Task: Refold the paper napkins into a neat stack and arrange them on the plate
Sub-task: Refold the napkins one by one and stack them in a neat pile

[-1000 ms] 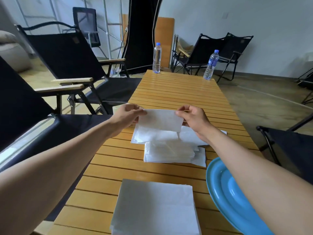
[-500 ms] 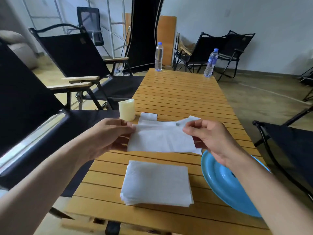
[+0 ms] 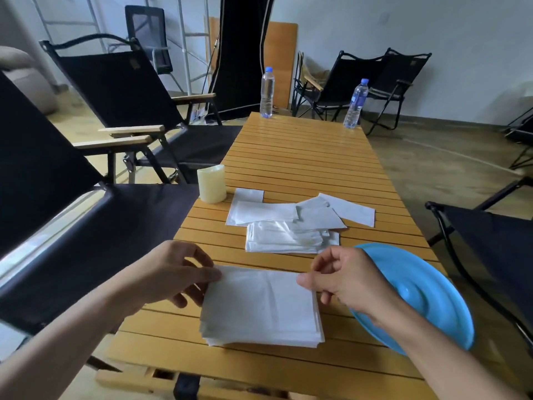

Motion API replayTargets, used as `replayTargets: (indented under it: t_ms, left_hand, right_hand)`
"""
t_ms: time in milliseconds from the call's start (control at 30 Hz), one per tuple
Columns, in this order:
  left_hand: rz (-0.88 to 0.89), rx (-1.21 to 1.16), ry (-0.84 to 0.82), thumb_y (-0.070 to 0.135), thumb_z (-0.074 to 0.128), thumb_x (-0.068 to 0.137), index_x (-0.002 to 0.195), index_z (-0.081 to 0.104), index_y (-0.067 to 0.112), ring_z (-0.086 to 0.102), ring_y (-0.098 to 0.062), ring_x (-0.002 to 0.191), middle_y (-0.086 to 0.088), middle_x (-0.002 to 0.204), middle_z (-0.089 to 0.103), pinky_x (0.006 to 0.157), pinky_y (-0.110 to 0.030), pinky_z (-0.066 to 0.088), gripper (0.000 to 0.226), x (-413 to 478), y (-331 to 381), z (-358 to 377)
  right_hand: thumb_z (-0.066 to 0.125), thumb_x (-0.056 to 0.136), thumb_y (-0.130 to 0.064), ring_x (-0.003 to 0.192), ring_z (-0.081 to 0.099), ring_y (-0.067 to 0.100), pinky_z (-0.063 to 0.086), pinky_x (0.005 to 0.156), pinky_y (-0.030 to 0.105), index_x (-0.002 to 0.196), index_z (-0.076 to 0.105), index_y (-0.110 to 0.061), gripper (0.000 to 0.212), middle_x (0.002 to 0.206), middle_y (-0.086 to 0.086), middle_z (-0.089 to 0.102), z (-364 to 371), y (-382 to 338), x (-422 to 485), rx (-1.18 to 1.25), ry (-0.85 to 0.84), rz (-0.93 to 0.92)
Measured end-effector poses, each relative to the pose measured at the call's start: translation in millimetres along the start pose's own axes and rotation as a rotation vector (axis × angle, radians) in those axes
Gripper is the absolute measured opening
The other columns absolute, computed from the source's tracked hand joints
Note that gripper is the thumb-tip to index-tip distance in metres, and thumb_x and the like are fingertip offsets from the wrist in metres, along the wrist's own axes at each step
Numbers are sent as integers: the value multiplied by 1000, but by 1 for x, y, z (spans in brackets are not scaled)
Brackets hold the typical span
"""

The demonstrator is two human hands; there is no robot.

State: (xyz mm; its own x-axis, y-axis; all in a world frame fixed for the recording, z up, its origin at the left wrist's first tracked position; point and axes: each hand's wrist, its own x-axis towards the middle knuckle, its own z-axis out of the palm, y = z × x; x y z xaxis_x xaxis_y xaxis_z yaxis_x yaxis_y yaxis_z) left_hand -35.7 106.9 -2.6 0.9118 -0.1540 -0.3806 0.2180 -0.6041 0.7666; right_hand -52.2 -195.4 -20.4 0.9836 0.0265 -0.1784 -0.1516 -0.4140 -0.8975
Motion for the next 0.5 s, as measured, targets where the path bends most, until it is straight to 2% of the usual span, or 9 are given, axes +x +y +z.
replayTargets:
  t_ms: [100, 167, 200, 233, 300, 333, 400, 467, 500]
  left_hand:
    - [4, 147, -3, 50, 79, 72, 98, 69, 22, 73, -10, 62, 7, 73, 77, 44, -16, 47, 40, 19, 10, -21]
    - [60, 224, 96, 50, 79, 71, 95, 71, 21, 72, -7, 60, 7, 70, 76, 43, -14, 46, 39, 49, 18, -28]
    - [135, 263, 164, 47, 79, 74, 96, 72, 19, 72, -6, 62, 5, 72, 77, 47, -14, 48, 36, 67, 23, -26]
    - [228, 311, 226, 43, 78, 79, 101, 72, 19, 72, -5, 69, 4, 83, 78, 55, -15, 51, 33, 87, 28, -21]
    - [385, 390, 272, 42, 71, 88, 117, 69, 23, 68, -11, 101, 2, 119, 71, 81, -22, 51, 35, 124, 38, -1]
    - [428, 420, 242, 45, 66, 92, 126, 65, 25, 61, -17, 118, 0, 133, 63, 93, -28, 47, 39, 141, 40, 9]
    - [392, 505, 124, 54, 54, 96, 142, 51, 32, 38, -26, 143, -4, 156, 41, 113, -42, 36, 51, 171, 42, 26]
    - [319, 629, 52, 64, 43, 96, 149, 40, 41, 22, -29, 150, -6, 164, 24, 118, -52, 26, 57, 191, 40, 34]
    - [311, 683, 40, 66, 41, 96, 148, 38, 44, 21, -29, 149, -5, 163, 25, 118, -53, 26, 57, 196, 39, 35]
  right_hand:
    - [95, 59, -35, 48, 61, 15, 45, 46, 23, 80, 67, -12, 41, 63, 3, 70, -16, -3, 18, -12, 43, -30]
    - [90, 68, -33, 54, 64, 13, 48, 51, 24, 78, 69, -16, 28, 68, 1, 72, -33, -2, 49, -42, 167, -110]
    - [85, 75, -31, 64, 67, 13, 51, 59, 28, 81, 71, -19, 20, 76, 0, 75, -42, 1, 69, -108, 246, -145]
    - [80, 82, -31, 81, 70, 15, 53, 72, 31, 89, 73, -21, 14, 90, 0, 76, -49, 3, 89, -217, 307, -157]
    - [70, 91, -37, 116, 61, 21, 44, 91, 31, 118, 68, -26, 29, 124, 4, 66, -59, 11, 127, -471, 311, -104]
    - [64, 95, -41, 126, 54, 24, 39, 95, 30, 131, 61, -28, 39, 137, 7, 57, -61, 17, 143, -563, 258, -52]
    - [54, 98, -49, 142, 39, 25, 32, 108, 31, 148, 45, -30, 54, 156, 8, 38, -62, 26, 168, -631, 122, 36]
    - [45, 99, -57, 151, 20, 27, 19, 121, 38, 155, 30, -36, 62, 166, 7, 19, -59, 32, 185, -692, 21, 103]
    - [42, 99, -60, 154, 12, 28, 13, 124, 41, 156, 25, -39, 63, 168, 6, 12, -57, 33, 191, -753, -10, 127]
